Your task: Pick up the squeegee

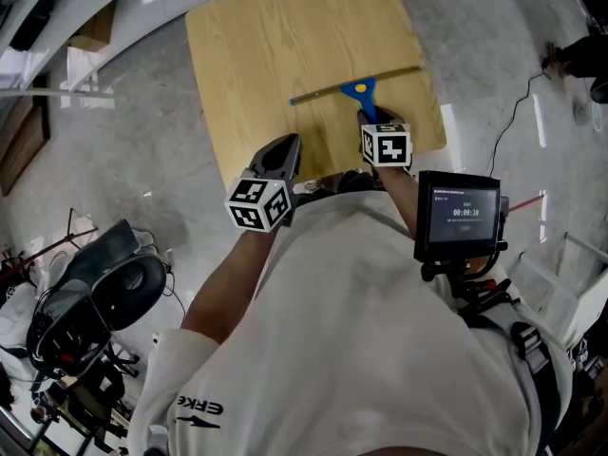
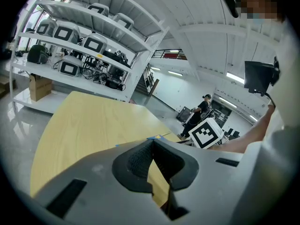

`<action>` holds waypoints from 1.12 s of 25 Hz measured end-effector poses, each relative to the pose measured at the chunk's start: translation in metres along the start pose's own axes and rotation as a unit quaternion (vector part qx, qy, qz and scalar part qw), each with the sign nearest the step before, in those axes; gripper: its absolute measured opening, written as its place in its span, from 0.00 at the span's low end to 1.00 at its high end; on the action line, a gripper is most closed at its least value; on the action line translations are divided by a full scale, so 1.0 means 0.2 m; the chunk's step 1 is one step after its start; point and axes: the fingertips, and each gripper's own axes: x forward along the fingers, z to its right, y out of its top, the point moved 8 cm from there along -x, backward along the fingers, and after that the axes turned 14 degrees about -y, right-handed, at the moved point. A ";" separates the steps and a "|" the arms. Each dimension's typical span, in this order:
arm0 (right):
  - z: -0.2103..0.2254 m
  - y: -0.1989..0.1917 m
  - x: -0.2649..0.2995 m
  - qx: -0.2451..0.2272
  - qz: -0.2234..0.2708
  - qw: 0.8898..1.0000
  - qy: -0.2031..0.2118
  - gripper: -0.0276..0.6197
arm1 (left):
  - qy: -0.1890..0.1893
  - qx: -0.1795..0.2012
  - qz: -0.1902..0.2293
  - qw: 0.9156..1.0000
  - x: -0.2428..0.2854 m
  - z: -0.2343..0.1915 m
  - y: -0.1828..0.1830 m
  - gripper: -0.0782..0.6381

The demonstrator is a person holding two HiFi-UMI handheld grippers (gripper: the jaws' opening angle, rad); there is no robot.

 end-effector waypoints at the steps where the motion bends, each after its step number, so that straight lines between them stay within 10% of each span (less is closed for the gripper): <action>1: 0.00 0.00 0.00 -0.002 -0.001 1.000 0.000 0.26 | -0.001 -0.001 0.000 1.000 0.00 0.00 0.00 0.12; 28: 0.04 -0.02 0.08 -0.059 -0.025 0.998 -0.019 0.25 | 0.000 -0.006 -0.003 1.000 0.01 -0.01 -0.01 0.12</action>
